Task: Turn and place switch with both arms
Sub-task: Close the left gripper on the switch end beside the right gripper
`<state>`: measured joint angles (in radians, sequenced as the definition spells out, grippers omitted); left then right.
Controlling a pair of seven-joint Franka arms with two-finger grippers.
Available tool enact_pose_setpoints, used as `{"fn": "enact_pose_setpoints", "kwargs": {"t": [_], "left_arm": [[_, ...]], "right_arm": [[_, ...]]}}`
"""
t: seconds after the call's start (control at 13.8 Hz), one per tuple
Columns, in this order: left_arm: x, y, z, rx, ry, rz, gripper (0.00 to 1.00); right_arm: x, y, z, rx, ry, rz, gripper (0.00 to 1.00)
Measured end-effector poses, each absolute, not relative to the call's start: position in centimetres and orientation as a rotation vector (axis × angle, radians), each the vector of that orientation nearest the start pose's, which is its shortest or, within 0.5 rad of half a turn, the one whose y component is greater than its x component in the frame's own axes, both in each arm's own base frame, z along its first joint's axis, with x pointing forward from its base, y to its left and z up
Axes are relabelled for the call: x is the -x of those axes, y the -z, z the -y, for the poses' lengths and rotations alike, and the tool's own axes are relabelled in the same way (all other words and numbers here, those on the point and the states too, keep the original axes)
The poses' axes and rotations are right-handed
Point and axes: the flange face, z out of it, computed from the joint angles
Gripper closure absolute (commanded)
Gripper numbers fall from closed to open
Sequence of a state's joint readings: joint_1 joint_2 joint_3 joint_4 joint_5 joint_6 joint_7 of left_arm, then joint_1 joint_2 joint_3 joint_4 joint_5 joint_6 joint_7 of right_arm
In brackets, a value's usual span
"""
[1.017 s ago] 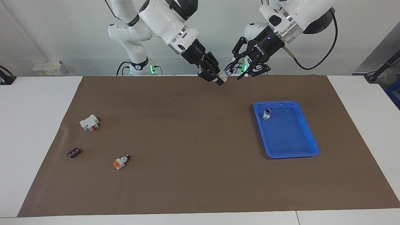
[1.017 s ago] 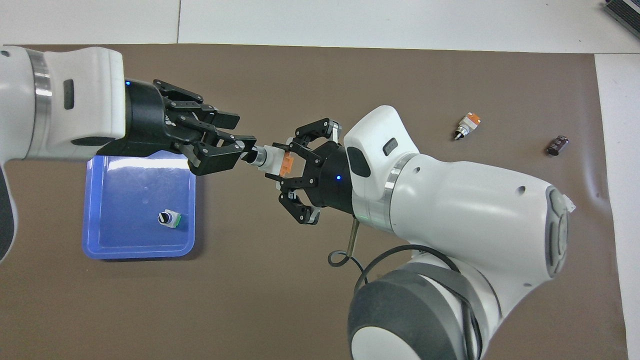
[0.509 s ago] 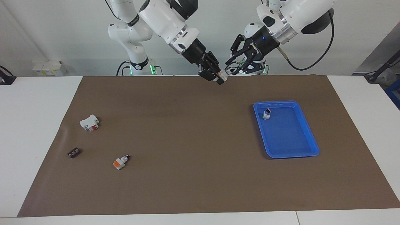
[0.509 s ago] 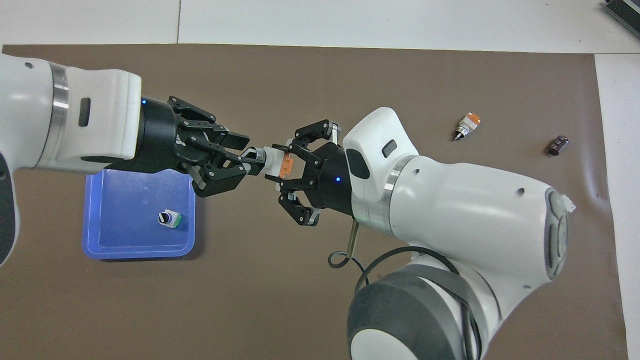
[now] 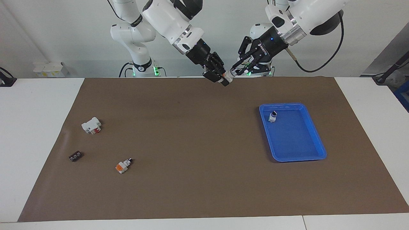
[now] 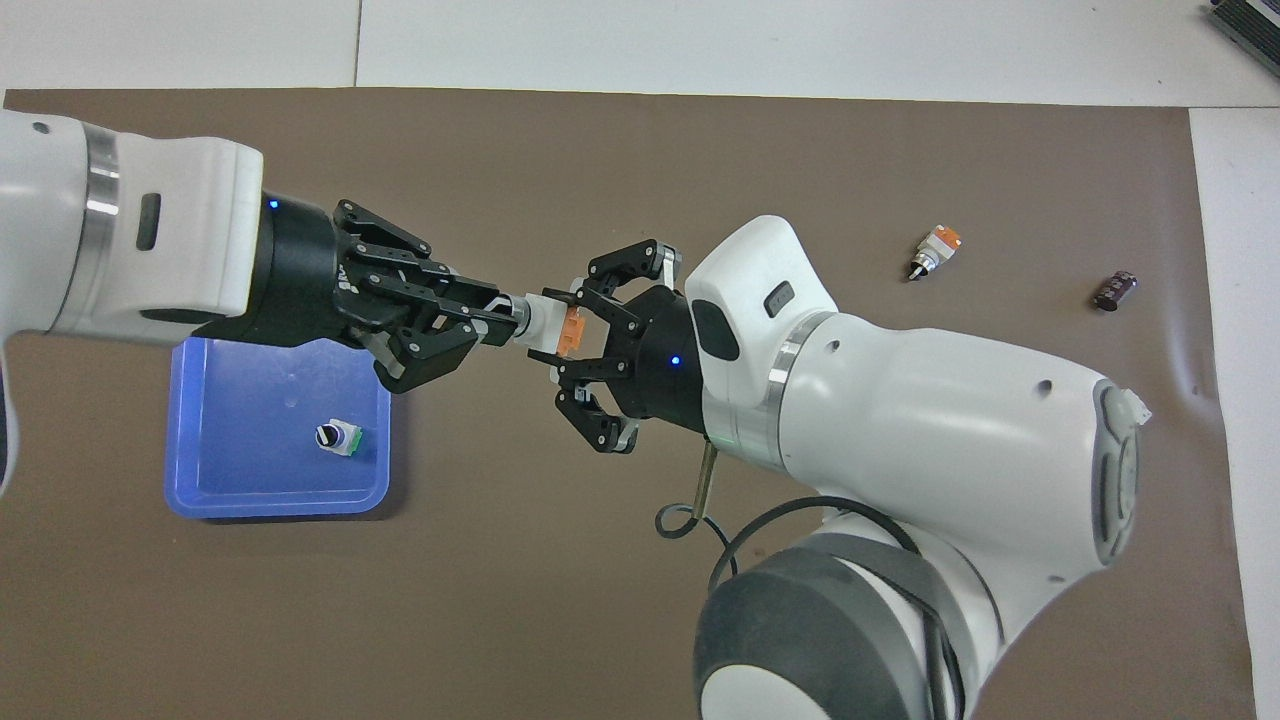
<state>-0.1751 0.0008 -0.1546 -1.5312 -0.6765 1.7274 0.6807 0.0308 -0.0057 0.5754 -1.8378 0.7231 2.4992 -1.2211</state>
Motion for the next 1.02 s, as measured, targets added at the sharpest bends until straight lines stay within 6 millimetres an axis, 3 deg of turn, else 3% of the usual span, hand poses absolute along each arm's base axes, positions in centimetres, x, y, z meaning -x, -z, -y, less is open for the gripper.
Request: {"fn": "enact_pose_setpoints", "kwargs": {"t": [1.02], "left_arm": [[-51.8,-68.9,23.0,-2.198,-0.421,1.143,0.64]], "right_arm": [[-50.1,-59.8,-34.4,1.963,1.071,1.633,1.0]]}}
